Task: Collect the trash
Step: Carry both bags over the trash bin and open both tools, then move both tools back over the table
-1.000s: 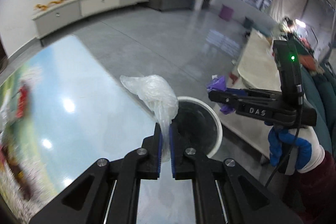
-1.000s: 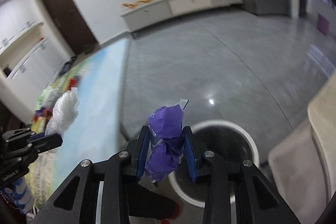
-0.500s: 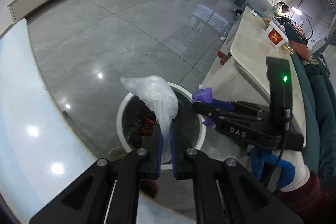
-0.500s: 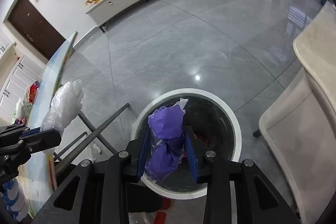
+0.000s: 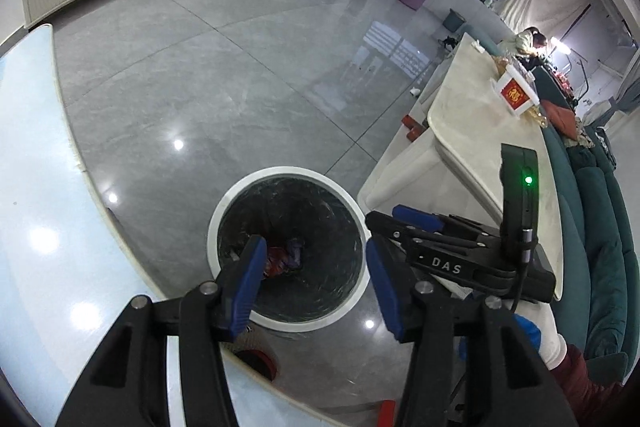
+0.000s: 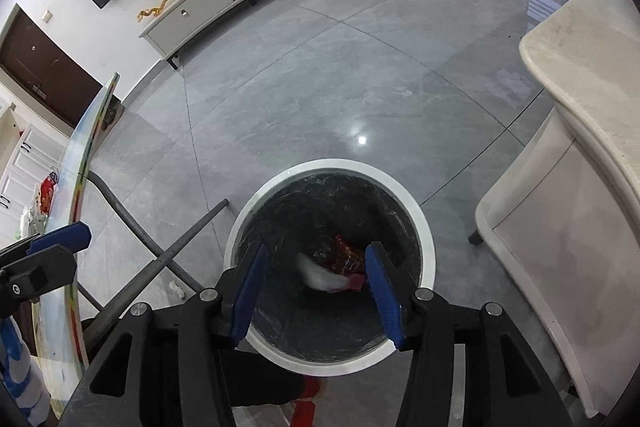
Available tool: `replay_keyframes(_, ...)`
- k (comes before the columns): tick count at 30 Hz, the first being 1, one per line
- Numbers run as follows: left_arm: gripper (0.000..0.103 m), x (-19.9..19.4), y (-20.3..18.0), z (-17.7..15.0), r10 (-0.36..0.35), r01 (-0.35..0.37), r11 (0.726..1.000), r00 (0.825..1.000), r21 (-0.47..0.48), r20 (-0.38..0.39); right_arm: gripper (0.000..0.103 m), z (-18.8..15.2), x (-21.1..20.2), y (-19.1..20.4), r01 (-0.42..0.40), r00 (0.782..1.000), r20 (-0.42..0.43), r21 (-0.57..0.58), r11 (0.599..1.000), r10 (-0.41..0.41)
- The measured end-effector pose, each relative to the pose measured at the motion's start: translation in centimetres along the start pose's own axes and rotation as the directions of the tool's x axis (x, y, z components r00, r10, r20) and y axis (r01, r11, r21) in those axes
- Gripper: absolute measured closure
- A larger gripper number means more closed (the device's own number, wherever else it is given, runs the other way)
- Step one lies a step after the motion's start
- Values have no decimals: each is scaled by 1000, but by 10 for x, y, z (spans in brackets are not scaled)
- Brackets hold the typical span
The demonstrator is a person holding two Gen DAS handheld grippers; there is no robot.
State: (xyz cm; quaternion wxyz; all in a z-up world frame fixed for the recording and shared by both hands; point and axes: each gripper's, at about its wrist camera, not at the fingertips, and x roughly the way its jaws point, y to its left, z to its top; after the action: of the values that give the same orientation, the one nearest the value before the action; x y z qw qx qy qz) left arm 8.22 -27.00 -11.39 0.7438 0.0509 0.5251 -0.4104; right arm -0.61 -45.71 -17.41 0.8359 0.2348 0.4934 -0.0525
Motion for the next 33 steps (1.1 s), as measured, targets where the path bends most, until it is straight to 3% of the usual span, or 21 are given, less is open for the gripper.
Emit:
replay_keyframes(9,53,-56,16,-19,71,-71,997,992,-5,105,54,9,-50,38,-34,994,100,-73,997,42)
replay_keyframes(13,53,-89,32,-35,116,-112,993,980,-31,164,54,12,-70,72,-52,988,138,-143,988,72)
replay_keyframes(21,53,-153,79,-78,213,-189,976,938,-112,274,54,6,-88,146,-77,980,154,-291,954,126)
replay_keyframes(28,53,-217,149,-121,387,-322,917,860,-234,334,54,-1,-79,214,-101,980,114,-410,907,160)
replay_keyframes(33,53,-260,220,-152,518,-399,839,794,-369,319,54,-8,-59,266,-138,981,54,-487,862,188)
